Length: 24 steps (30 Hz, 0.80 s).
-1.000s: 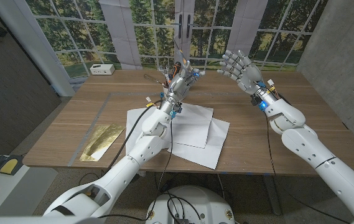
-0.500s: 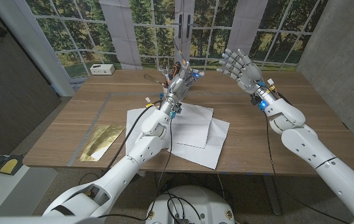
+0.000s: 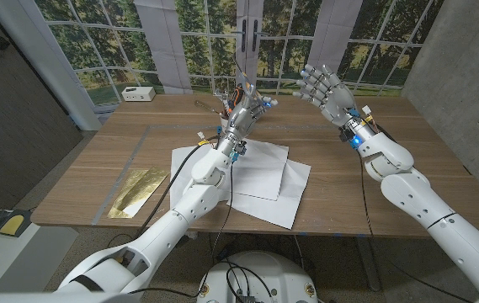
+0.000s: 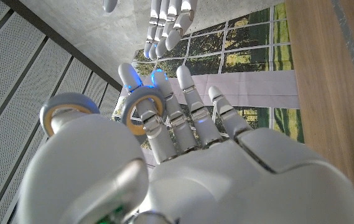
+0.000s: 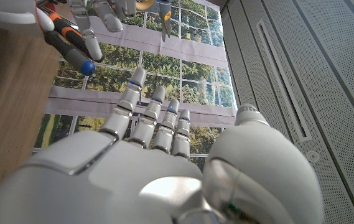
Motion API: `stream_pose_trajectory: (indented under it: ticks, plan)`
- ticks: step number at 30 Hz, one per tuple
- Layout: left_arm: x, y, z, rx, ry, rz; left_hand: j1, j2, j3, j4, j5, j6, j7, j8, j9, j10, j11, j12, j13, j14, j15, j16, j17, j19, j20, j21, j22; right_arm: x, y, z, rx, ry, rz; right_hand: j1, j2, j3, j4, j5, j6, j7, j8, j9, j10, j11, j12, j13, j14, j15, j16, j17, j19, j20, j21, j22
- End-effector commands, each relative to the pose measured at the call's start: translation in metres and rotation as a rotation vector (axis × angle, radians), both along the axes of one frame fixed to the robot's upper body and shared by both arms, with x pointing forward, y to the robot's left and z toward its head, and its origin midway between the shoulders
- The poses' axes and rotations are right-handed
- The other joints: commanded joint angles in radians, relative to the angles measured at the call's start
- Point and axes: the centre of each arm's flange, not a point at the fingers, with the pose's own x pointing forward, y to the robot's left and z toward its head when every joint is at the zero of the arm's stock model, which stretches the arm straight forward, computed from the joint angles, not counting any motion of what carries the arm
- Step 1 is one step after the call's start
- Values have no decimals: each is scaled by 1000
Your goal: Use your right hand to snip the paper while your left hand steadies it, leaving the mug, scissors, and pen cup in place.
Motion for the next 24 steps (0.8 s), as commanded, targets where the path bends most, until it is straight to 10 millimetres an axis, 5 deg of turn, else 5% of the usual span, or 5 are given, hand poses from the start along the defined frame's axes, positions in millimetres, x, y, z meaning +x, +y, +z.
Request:
stream_pose_trajectory:
  ticks: [1,12,24]
  plan:
    - [-2,-3,0,69,-32,22,-53,-17,-6,2,14,-39,38,-12,7,39,-25,-3,-3,-14,-113,-8,5,1,18,-8,1,-2,1,5,-1,-15,3,-10,-2,-2,1,-1,7,4,-1,2,6,2,0,2,1,2,2,2,1,8,-2,5]
    - [-8,-7,6,155,-67,-2,-170,-21,-5,2,31,-87,74,-34,21,-11,26,-24,-29,-61,-60,-33,7,-15,59,-17,0,-3,-3,6,4,-17,-8,-16,-2,-6,3,-2,6,5,-1,1,8,6,0,1,1,8,2,-1,-4,16,-12,5]
    - [-25,-7,14,196,-140,1,-247,-16,-4,5,34,-95,92,-39,30,-25,44,-19,-25,-72,-43,-40,9,-18,80,-18,0,-3,-17,2,25,-7,-29,-21,-2,-9,5,-2,6,6,-2,1,7,6,0,-1,-1,9,2,-5,-3,19,-21,5]
